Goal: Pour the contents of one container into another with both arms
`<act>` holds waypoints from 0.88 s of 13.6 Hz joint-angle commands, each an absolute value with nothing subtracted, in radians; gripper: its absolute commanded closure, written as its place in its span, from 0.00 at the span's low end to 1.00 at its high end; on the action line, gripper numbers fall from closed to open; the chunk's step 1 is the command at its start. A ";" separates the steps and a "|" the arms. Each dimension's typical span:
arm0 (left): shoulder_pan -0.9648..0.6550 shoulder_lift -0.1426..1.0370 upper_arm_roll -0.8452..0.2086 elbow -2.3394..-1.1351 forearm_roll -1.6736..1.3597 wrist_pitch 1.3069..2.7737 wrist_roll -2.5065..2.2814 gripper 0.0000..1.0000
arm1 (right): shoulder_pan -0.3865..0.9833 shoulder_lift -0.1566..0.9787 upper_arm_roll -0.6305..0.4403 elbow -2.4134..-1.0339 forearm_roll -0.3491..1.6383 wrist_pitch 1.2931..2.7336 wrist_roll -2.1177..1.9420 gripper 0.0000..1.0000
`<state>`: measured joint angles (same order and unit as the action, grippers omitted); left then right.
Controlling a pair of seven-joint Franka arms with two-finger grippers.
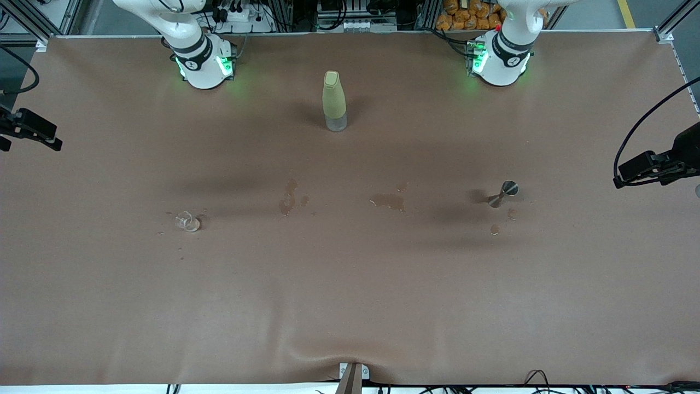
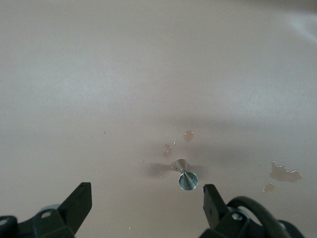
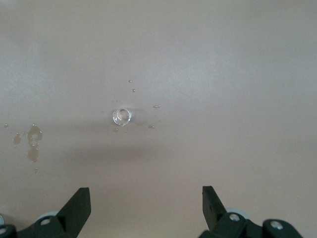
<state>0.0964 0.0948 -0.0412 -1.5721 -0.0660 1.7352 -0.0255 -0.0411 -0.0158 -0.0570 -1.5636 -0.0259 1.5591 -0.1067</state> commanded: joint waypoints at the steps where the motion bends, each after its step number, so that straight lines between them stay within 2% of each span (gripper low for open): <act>1: 0.092 0.084 -0.043 -1.575 -0.041 1.724 -0.037 0.00 | -0.035 -0.012 -0.063 -1.548 -0.043 1.555 -0.120 0.00; 12: 0.100 0.084 -0.038 -1.574 -0.041 1.724 -0.031 0.00 | -0.034 -0.014 -0.063 -1.543 -0.045 1.554 -0.120 0.00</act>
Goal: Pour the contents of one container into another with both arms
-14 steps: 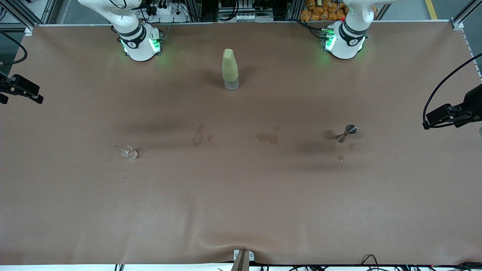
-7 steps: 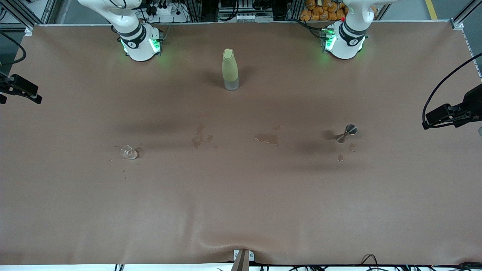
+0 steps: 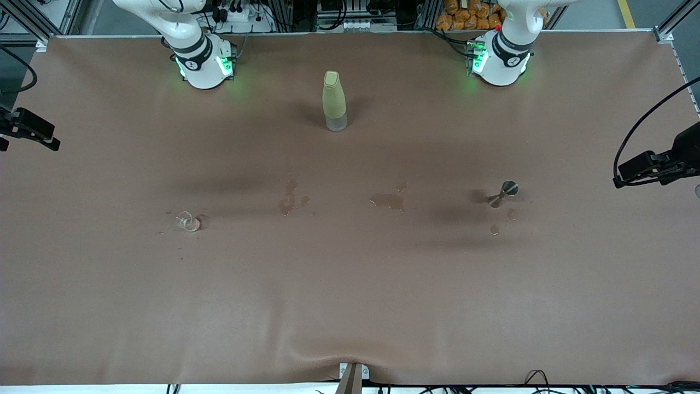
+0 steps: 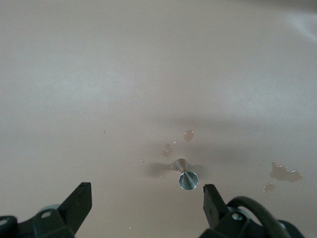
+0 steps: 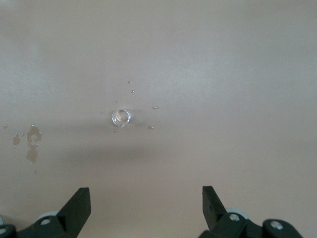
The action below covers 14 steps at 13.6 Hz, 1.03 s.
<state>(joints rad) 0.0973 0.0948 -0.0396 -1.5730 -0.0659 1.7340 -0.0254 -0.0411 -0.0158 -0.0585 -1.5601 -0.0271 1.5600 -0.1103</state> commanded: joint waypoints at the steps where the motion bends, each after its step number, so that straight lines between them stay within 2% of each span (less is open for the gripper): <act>1: 0.100 0.084 -0.038 -1.572 -0.041 1.724 -0.034 0.00 | -0.034 -0.014 -0.063 -1.543 -0.043 1.552 -0.121 0.00; 6: 0.100 0.084 -0.040 -1.571 -0.044 1.724 -0.014 0.00 | -0.035 -0.017 -0.061 -1.543 -0.040 1.543 -0.180 0.00; 14: 0.091 0.123 -0.040 -1.571 -0.198 1.713 0.254 0.00 | -0.156 -0.028 -0.057 -1.557 -0.028 1.523 -1.042 0.00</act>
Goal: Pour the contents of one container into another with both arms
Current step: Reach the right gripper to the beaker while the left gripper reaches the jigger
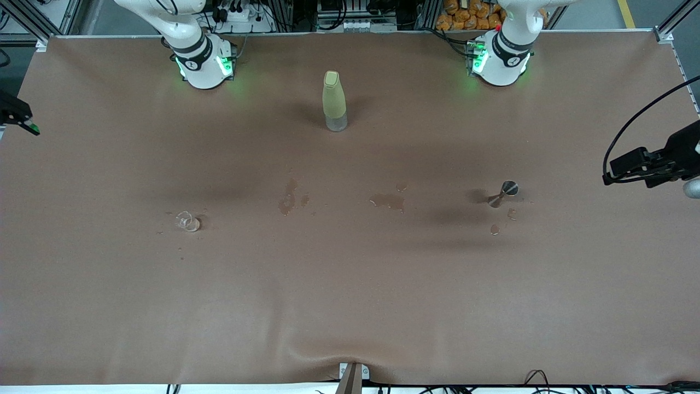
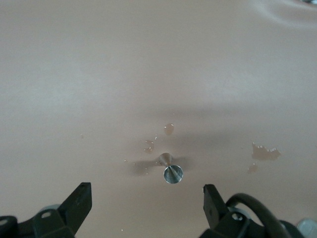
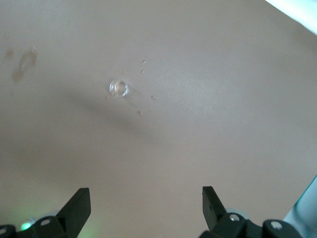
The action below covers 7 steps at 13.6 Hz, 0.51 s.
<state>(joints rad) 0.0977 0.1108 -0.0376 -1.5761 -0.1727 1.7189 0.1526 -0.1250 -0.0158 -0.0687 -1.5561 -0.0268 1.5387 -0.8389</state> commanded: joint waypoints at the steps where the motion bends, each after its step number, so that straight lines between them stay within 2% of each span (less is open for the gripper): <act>1: 0.101 0.133 -0.040 -1.571 -0.230 1.716 0.314 0.00 | -0.170 -0.028 -0.057 -1.557 -0.020 1.522 -1.166 0.00; 7: 0.161 0.185 -0.031 -1.585 -0.359 1.694 0.681 0.00 | -0.221 -0.028 -0.058 -1.574 0.006 1.540 -1.695 0.00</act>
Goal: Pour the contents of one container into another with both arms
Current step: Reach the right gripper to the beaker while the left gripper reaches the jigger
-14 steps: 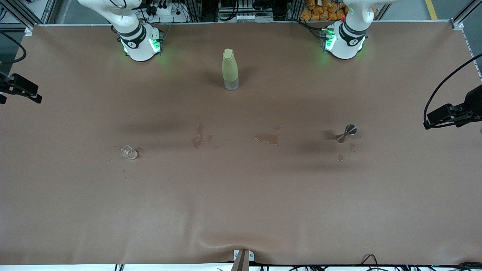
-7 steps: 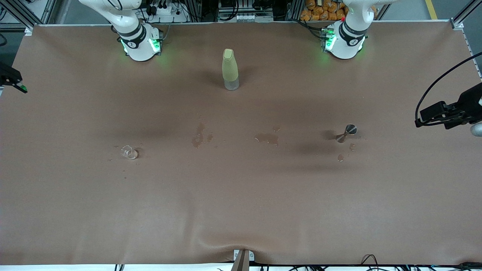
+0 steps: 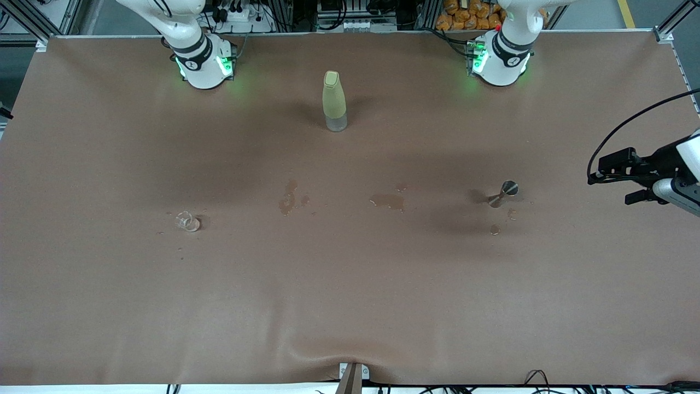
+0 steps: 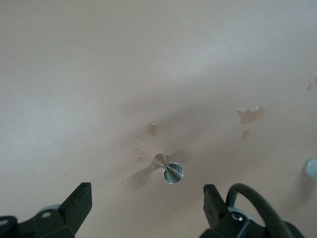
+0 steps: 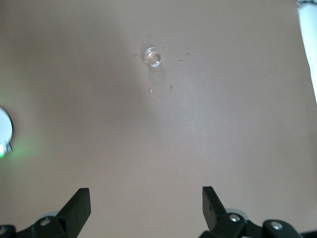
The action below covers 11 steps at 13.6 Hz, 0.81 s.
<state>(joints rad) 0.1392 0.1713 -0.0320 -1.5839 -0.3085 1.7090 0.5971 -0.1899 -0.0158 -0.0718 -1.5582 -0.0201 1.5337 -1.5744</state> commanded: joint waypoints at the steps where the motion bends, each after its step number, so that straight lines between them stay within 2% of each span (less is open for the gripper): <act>1: 0.166 0.201 -0.032 -1.585 -0.370 1.692 0.710 0.00 | -0.232 -0.028 -0.058 -1.581 0.029 1.540 -1.724 0.00; 5: 0.211 0.248 -0.032 -1.632 -0.490 1.689 1.079 0.00 | -0.242 -0.028 -0.090 -1.658 0.148 1.577 -1.833 0.00; 11: 0.252 0.278 -0.032 -1.776 -0.630 1.693 1.565 0.00 | -0.242 -0.015 -0.150 -1.841 0.377 1.687 -2.025 0.00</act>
<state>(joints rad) 0.2365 0.2903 -0.0300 -1.7179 -0.5748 1.6995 1.4389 -0.2248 -0.0044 -0.1442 -1.7798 0.3065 1.6569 -1.9569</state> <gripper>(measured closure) 0.000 0.000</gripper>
